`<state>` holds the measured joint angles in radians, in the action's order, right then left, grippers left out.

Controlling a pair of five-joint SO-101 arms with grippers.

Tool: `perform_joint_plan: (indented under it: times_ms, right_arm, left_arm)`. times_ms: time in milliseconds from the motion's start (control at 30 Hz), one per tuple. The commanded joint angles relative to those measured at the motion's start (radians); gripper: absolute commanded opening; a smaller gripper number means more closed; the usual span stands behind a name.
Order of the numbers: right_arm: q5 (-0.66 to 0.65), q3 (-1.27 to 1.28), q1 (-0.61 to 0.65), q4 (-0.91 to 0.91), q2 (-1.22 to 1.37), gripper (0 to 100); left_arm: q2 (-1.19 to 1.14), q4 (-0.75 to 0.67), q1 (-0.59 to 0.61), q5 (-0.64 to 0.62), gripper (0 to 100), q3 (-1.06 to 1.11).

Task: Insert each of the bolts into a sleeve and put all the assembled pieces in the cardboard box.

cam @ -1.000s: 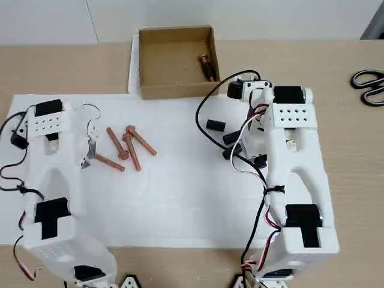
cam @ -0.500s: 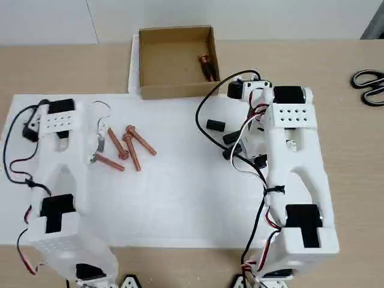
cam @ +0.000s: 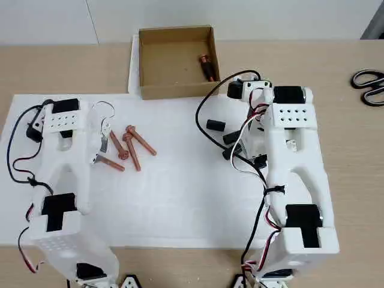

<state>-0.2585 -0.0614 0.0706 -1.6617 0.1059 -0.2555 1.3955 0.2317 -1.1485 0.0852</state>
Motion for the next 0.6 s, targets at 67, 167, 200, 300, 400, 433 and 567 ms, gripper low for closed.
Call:
perform_joint_plan:
  times_ms: [67,167,200,300,400,433,567]
  right_arm:
    - [-0.008,-0.003,-0.007,0.004,-0.054,0.6]
    - [-0.008,-0.003,-0.007,0.004,-0.054,0.6]
    - [-0.008,-0.003,-0.007,0.004,-0.054,0.6]
    - [-0.008,-0.003,-0.007,0.004,-0.054,0.6]
    - [-0.008,-0.003,-0.007,0.004,-0.054,0.6]
    - [-0.008,-0.003,-0.007,0.004,-0.054,0.6]
    - [-0.009,-0.003,-0.007,0.004,-0.054,0.6]
  left_arm:
    - [0.008,0.023,0.003,-0.002,7,-0.035]
    - [0.008,0.021,0.003,0.0,7,-0.035]
    - [0.008,0.02,0.003,0.0,7,-0.035]
    - [0.005,0.015,0.003,0.0,7,-0.035]
    - [-0.037,-0.014,0.006,0.002,7,-0.035]
    - [-0.06,-0.025,0.012,0.006,7,-0.035]
    - [-0.14,-0.057,0.04,0.026,7,-0.038]
